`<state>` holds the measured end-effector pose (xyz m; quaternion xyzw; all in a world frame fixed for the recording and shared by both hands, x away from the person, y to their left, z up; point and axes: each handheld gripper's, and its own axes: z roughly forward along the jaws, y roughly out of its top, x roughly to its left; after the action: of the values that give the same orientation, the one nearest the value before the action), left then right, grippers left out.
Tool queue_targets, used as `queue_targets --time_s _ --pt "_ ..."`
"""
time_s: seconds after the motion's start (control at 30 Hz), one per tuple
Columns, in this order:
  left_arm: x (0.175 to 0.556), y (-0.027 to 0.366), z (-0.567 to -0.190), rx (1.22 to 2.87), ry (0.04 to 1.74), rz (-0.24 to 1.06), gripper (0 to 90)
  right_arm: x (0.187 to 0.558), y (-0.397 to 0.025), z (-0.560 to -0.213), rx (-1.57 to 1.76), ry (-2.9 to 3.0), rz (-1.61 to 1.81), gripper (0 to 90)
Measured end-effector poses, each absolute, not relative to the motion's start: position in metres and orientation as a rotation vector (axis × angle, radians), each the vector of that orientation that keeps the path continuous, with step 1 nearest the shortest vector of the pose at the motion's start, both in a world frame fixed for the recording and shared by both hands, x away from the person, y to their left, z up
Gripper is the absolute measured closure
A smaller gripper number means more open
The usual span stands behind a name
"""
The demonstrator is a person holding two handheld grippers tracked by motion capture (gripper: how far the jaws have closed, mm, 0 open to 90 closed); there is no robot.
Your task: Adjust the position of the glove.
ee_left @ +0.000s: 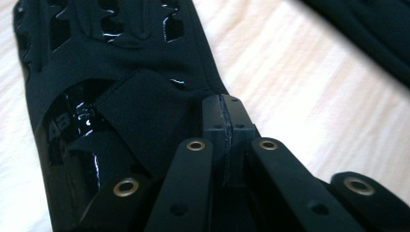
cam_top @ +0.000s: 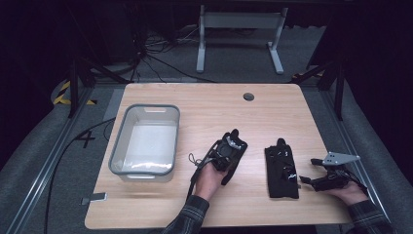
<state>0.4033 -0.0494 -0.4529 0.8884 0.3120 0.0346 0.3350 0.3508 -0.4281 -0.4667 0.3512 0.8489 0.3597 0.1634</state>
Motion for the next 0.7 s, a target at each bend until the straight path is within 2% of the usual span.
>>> queue_targets --time_s 0.37,0.57,0.7 --pt "0.392 -0.065 -0.452 2.320 0.733 0.028 89.6 0.351 -0.428 -0.467 1.002 2.421 1.026 10.5" --pt "0.390 -0.054 -0.436 2.272 0.728 0.056 88.7 0.351 -0.428 -0.467 1.003 2.421 1.026 10.5" --pt "0.393 -0.032 -0.428 2.253 0.772 0.113 89.5 0.351 -0.428 -0.467 1.004 2.422 1.026 10.5"
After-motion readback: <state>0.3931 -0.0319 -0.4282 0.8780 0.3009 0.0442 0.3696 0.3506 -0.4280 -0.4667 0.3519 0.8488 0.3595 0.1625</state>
